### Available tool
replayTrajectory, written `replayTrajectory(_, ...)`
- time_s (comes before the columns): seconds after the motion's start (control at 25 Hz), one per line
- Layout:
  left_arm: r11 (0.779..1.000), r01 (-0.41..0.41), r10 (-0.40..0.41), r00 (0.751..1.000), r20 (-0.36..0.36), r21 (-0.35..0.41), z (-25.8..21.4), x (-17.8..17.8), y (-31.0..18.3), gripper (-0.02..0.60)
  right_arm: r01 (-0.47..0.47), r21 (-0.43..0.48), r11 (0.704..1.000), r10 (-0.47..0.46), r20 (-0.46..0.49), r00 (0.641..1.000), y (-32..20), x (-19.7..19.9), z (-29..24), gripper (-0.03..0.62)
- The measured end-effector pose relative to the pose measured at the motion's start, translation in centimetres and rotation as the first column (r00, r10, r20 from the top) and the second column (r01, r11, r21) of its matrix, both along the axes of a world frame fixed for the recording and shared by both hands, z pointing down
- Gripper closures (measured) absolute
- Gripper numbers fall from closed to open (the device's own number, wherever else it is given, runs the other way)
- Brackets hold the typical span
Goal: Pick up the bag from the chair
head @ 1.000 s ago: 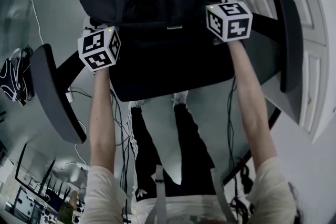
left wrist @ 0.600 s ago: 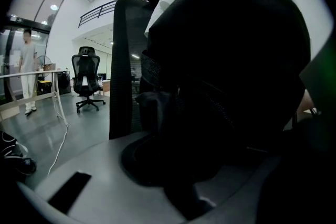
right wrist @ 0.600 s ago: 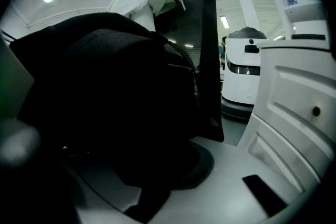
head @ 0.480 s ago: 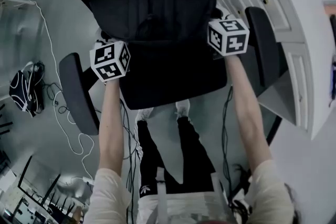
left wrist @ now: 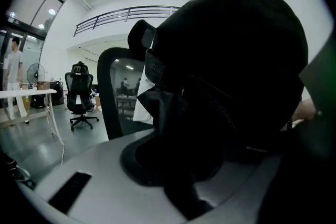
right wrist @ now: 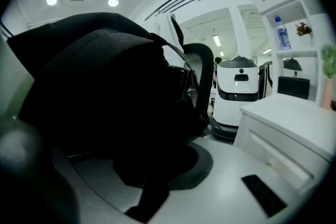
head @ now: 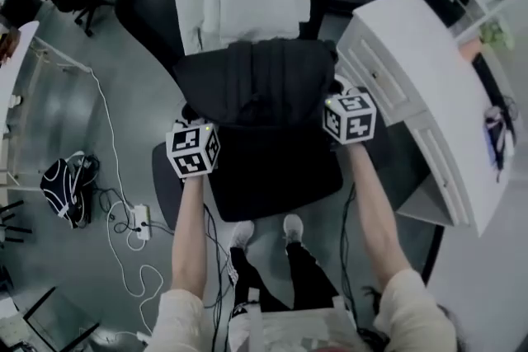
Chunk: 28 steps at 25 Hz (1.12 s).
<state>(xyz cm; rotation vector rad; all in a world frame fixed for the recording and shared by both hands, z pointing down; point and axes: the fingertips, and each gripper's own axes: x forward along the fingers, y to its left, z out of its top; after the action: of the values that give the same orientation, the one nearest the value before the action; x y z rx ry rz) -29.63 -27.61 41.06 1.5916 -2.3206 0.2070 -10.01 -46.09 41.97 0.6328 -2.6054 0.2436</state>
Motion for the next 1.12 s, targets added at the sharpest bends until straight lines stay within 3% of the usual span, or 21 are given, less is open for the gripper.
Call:
replayTrajectory(0.12, 1.0, -0.004, 0.004, 1.0, 0.008, 0.023, -4.8, 0.6, 1.1, 0.532, -0.039, 0.007, 0.999, 0.039, 0.022, 0.999, 0.1, 1.5, -4.8, 0.586)
replayTrajectory(0.28, 0.997, 0.008, -0.008, 1.0, 0.005, 0.083, -10.7, 1.8, 3.9, 0.534, 0.023, 0.053, 0.998, -0.026, 0.057, 0.998, 3.3, 2.5, -10.7, 0.588)
replayTrajectory(0.56, 0.986, 0.024, -0.035, 0.997, 0.071, 0.163, -18.6, 5.2, 9.3, 0.534, 0.044, 0.135, 0.99, -0.059, 0.108, 0.992, 9.5, 5.2, -18.3, 0.588)
replayTrajectory(0.84, 0.971, 0.042, -0.067, 0.993, 0.098, 0.233, -23.0, 8.8, 14.1, 0.534, 0.015, 0.178, 0.984, -0.052, 0.209, 0.976, 13.8, 9.0, -22.8, 0.588)
replayTrajectory(1.12, 0.958, 0.046, -0.072, 0.994, 0.082, 0.283, -24.4, 12.3, 16.3, 0.535, 0.005, 0.219, 0.976, -0.06, 0.242, 0.969, 15.7, 12.2, -25.5, 0.588)
